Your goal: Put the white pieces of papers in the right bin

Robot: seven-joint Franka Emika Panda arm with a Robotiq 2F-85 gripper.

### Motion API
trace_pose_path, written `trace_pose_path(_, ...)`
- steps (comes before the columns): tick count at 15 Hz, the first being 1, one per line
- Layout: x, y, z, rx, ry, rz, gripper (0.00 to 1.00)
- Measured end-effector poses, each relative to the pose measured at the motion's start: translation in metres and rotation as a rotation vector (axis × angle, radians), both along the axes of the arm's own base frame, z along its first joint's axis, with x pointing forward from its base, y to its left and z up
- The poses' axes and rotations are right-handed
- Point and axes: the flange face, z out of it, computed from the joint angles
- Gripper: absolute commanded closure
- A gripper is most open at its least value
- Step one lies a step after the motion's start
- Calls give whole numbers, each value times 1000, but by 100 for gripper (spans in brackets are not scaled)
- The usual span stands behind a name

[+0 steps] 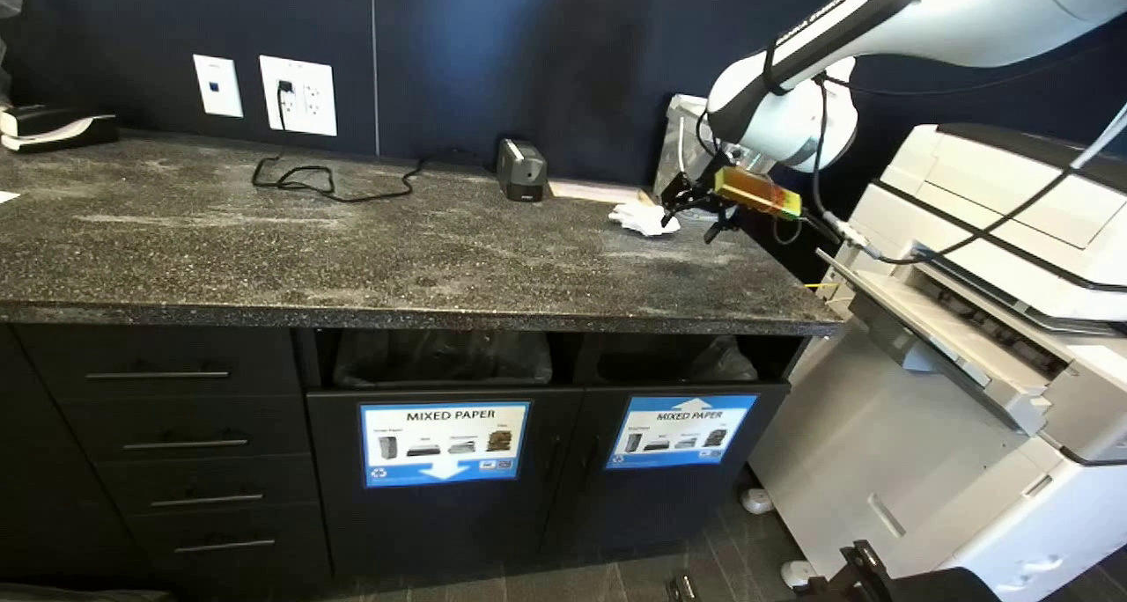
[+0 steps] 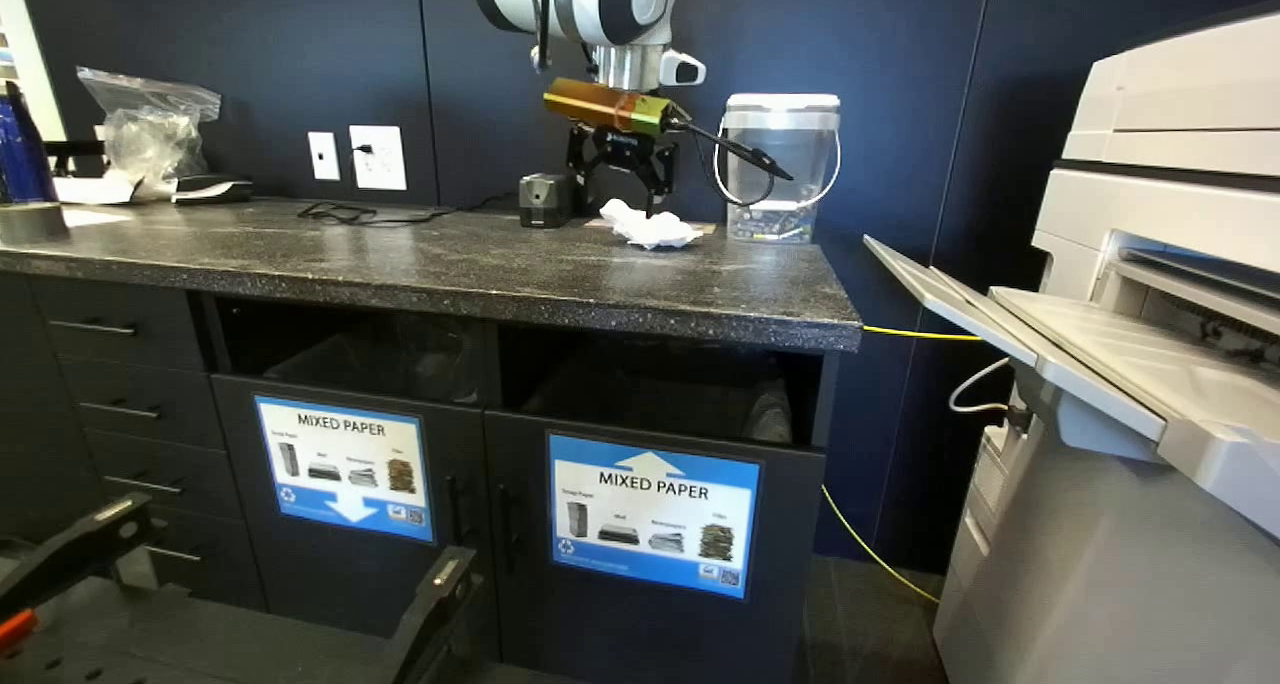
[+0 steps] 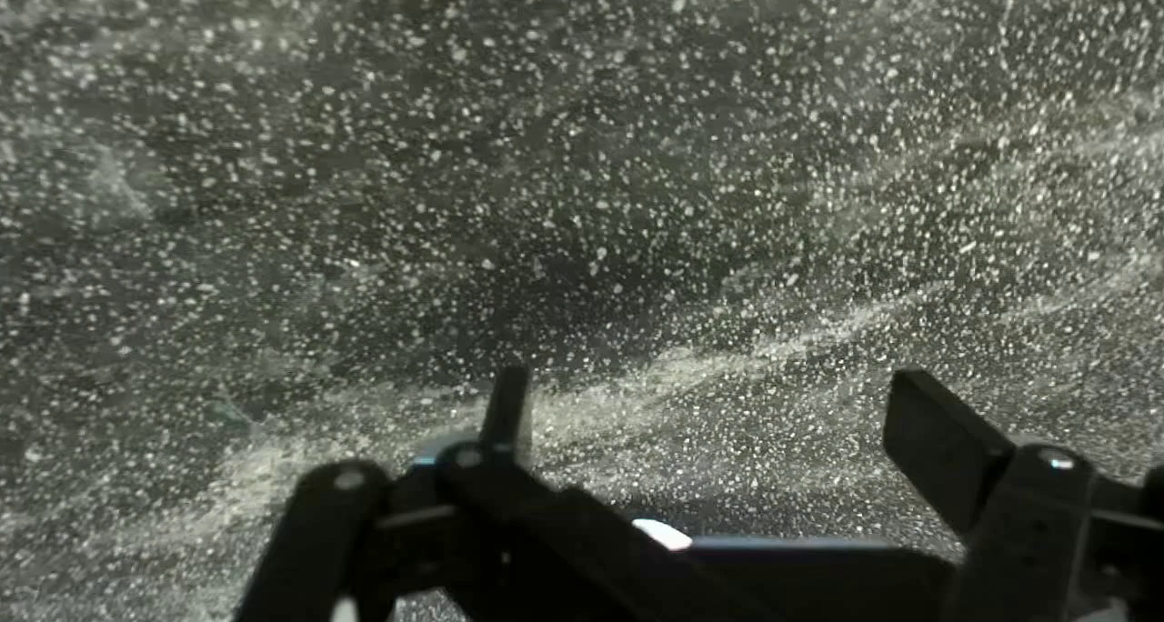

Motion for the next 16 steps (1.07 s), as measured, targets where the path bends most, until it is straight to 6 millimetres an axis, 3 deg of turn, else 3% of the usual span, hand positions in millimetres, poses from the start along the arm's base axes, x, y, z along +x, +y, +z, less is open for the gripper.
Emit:
trace_pose_path(5, 44, 38, -4, 59, 163, -199, 0)
trace_pose_path(7, 58, 43, -3, 104, 201, -276, 0)
trace_pose_path(12, 88, 26, 7, 222, 252, -460, 0)
trace_pose_path(16, 104, 8, 1, 305, 300, -627, 0)
